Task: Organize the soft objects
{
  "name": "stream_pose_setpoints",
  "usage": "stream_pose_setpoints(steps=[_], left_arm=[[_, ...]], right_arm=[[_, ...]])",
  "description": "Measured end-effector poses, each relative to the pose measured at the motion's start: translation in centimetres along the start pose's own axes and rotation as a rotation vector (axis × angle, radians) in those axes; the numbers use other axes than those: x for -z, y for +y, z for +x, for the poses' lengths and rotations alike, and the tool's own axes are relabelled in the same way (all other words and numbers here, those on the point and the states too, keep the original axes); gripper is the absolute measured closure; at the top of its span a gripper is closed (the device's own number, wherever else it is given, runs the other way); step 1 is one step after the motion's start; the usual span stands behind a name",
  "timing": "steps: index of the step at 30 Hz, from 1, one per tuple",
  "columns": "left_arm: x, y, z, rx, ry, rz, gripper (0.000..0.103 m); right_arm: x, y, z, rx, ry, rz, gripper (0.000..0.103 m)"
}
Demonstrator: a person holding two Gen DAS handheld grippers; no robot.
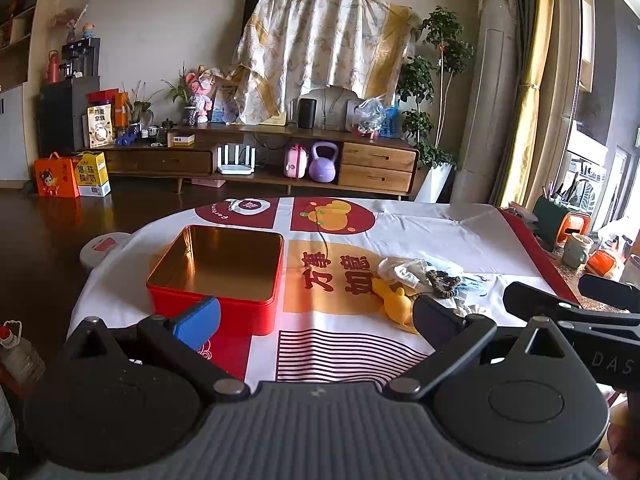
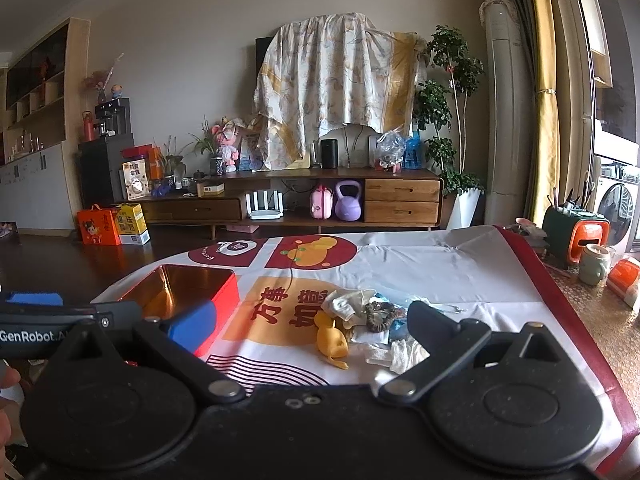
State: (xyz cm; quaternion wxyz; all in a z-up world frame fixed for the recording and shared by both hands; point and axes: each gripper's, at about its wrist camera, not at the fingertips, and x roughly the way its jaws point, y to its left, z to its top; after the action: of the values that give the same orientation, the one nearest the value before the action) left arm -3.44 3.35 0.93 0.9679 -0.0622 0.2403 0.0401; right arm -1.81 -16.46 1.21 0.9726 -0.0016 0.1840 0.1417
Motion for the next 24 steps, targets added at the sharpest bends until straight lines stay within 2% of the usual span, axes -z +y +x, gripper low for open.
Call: stream_pose_setpoints(steps=[24], left_arm=[[0.3, -1.3, 0.5, 0.03, 0.024, 0.011, 0.0]], right_arm=[[0.3, -1.2, 0.0, 0.025, 0.015, 0.018, 0.002]])
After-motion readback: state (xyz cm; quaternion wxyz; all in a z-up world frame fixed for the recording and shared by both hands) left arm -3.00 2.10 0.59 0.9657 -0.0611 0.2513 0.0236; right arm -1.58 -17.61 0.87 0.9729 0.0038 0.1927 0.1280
